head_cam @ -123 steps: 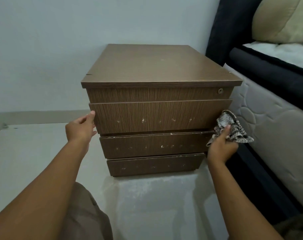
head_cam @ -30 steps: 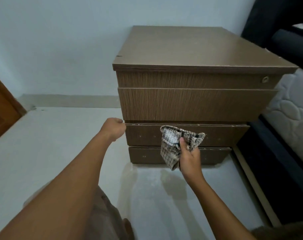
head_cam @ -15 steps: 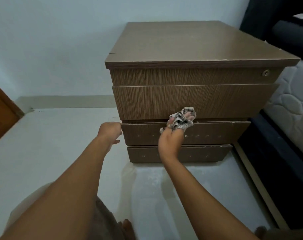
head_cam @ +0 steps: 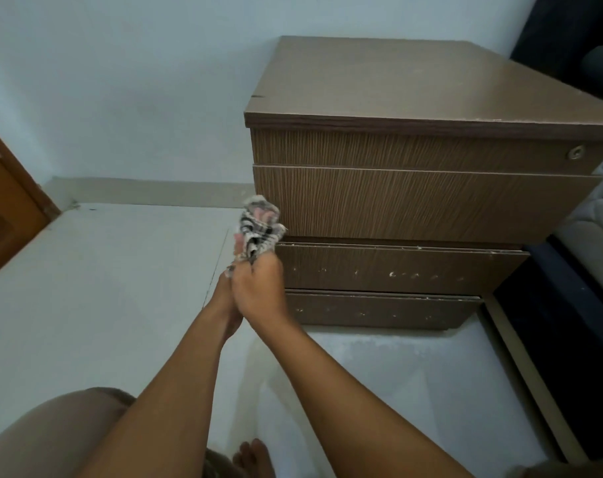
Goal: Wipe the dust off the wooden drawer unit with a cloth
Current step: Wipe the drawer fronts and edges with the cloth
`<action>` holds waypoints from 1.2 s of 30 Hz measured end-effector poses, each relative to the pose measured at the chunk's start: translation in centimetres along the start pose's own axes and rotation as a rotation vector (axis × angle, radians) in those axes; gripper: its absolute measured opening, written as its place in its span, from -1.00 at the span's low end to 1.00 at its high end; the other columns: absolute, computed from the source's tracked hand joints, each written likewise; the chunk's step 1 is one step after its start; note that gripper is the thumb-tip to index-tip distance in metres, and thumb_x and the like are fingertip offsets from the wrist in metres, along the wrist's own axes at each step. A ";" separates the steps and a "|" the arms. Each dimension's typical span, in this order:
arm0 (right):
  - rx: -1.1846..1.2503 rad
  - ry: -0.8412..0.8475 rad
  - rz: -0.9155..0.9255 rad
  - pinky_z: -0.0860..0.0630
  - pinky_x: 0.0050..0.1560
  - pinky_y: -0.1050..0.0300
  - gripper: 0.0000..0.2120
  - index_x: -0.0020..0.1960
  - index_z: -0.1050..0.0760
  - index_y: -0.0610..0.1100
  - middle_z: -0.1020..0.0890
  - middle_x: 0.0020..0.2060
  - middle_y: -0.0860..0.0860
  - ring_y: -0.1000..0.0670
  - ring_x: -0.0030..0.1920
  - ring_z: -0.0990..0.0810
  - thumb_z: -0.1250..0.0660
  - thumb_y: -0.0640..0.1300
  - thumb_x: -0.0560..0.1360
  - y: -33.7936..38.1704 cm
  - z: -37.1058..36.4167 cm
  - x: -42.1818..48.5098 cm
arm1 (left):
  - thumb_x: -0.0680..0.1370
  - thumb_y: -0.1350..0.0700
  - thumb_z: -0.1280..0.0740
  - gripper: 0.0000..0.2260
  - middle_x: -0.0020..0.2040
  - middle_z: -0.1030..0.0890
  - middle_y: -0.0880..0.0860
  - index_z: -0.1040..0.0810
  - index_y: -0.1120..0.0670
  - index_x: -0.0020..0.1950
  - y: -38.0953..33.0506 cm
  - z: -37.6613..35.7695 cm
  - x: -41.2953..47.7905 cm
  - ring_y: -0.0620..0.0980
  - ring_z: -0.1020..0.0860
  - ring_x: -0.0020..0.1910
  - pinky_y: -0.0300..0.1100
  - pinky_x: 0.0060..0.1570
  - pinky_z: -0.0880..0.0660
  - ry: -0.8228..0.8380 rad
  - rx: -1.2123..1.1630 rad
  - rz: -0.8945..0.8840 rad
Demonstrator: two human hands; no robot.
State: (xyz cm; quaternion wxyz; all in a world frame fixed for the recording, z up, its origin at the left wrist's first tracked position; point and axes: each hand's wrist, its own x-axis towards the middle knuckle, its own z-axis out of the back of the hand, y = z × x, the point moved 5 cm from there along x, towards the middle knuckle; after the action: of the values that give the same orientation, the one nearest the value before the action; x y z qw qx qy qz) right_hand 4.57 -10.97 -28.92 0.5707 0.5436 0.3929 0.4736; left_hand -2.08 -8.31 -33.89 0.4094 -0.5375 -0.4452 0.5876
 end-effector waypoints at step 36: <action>-0.351 -0.925 -0.097 -0.61 0.02 -0.18 -0.79 0.14 -0.53 -0.22 -0.66 -0.04 -0.20 -0.20 -0.04 -0.64 -0.23 -0.19 0.55 -5.2 39.8 -5.5 | 0.53 0.01 -0.32 -0.83 0.03 -0.50 0.08 -0.39 0.03 -0.19 -1.7 -3.6 -0.1 0.07 -0.48 0.00 0.00 0.07 -0.52 -0.423 -0.068 0.122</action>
State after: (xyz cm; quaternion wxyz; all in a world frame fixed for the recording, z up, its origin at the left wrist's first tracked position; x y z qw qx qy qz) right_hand 42.19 -25.98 -30.51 0.7897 0.5735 0.0376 0.2148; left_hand 1.53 -7.64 -32.30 0.2521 -0.4416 -0.5074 0.6957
